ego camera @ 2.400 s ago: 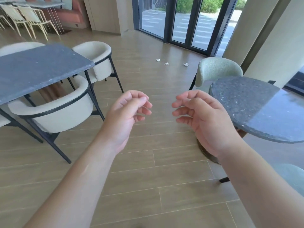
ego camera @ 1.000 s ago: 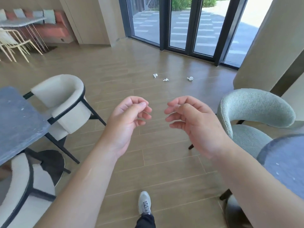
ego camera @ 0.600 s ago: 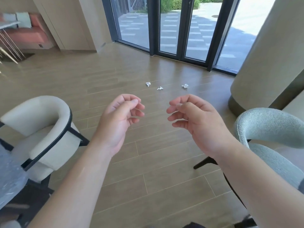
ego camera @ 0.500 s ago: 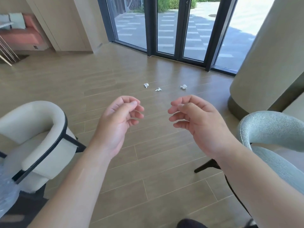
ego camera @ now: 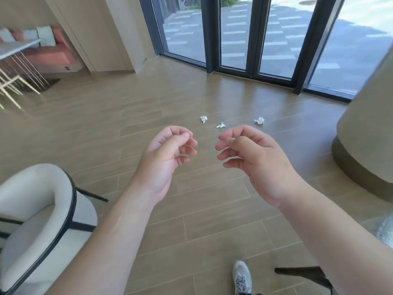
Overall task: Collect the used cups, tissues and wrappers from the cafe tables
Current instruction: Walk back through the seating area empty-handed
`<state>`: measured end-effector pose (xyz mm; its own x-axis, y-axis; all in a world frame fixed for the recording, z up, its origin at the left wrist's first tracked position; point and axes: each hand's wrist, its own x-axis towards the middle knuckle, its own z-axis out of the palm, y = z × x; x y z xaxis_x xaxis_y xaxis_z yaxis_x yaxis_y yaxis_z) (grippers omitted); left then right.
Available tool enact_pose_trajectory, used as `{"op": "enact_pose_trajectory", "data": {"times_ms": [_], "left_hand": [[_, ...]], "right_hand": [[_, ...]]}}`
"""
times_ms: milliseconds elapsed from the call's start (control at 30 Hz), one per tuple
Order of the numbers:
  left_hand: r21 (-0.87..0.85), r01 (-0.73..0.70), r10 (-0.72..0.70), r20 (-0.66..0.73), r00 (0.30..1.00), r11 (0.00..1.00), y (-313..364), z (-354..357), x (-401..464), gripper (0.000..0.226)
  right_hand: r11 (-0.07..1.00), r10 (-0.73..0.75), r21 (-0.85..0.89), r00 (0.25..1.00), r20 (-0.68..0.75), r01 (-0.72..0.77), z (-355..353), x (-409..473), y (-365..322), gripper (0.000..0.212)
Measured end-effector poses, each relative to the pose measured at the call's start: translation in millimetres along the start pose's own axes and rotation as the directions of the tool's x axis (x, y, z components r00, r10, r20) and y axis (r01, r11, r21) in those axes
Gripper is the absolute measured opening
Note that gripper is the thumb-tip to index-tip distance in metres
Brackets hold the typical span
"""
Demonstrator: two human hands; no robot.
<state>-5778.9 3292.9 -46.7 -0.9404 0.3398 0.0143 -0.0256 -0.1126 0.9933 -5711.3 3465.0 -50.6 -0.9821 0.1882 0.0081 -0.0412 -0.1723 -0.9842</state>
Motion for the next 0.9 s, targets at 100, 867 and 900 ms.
{"op": "enact_pose_trajectory", "data": {"times_ms": [100,867,900], "left_hand": [[-0.006,-0.027,0.027,0.019,0.999,1.0,6.1,18.2,57.5,0.008],[-0.14,0.039,-0.035,0.037,0.999,0.989,-41.8,-50.1,507.2,0.007],[-0.142,0.051,-0.046,0.041,0.998,0.989,-41.3,-56.5,529.9,0.007]], "right_hand": [[1.0,-0.013,0.004,1.0,0.001,0.013,-28.9,54.0,-14.3,0.015],[0.995,0.083,-0.051,0.993,-0.09,-0.088,-46.5,501.1,12.1,0.013],[0.994,0.088,-0.058,0.992,-0.095,-0.094,-42.2,524.6,10.5,0.013]]}}
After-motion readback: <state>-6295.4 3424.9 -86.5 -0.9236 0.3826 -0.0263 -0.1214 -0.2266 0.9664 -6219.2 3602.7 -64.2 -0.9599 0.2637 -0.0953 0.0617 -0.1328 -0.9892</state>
